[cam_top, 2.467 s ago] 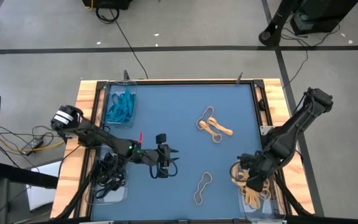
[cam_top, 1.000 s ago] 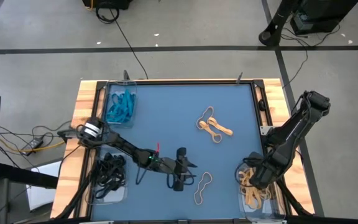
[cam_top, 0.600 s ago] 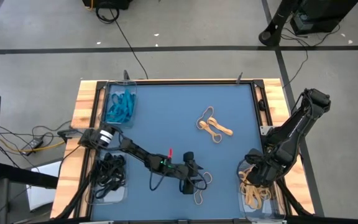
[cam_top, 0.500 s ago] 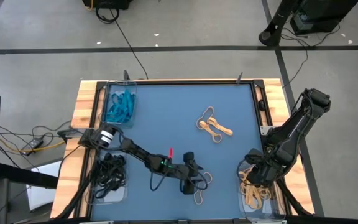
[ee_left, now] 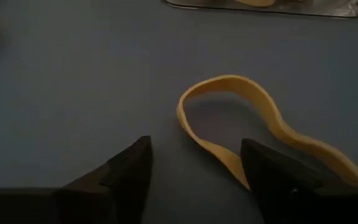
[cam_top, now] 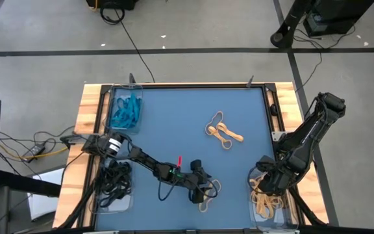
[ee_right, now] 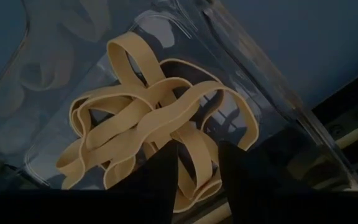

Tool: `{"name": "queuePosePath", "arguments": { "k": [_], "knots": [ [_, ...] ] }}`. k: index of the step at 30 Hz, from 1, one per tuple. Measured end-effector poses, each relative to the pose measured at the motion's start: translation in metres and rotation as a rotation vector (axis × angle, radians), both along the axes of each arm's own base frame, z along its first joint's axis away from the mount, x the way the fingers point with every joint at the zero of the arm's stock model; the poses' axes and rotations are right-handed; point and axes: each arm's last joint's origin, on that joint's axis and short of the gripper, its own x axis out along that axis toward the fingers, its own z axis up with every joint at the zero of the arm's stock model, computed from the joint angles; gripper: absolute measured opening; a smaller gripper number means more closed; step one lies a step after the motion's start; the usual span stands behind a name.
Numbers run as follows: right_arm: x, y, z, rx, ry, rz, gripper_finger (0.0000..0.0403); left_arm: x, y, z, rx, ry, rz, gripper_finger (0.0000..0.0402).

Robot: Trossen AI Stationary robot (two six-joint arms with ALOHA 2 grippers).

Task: Sort rubber bands into baskets
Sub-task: Put the yellow rubber band into the bottom right transparent bin

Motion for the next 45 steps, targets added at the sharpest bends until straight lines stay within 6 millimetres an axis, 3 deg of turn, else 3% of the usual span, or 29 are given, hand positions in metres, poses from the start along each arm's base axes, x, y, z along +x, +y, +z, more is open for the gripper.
{"name": "queuePosePath", "arguments": {
  "k": [6,15,24,34,42,45],
  "knots": [
    [0.000,0.000,0.000,-0.001,-0.001,0.000,0.0127,0.000,0.001,0.000,0.023,0.013,0.006,0.0198],
    [0.002,-0.001,0.000,-0.041,-0.067,-0.007,0.0127,0.004,-0.004,0.004,0.085,0.023,-0.150,0.0015],
    [0.009,0.006,0.002,-0.044,-0.234,0.020,0.0127,0.001,0.001,0.015,0.139,0.067,-0.129,0.0006],
    [0.015,0.023,0.008,-0.016,-0.499,0.095,0.0127,-0.015,0.010,0.059,0.284,0.135,-0.027,0.0003],
    [0.027,0.041,0.022,0.023,-0.786,0.228,0.0127,-0.030,-0.002,0.085,0.355,0.120,-0.008,0.0002],
    [0.036,0.043,0.027,-0.066,-0.933,0.250,0.0127,-0.036,-0.007,0.093,0.374,0.113,0.000,0.0001]
  ]
}}
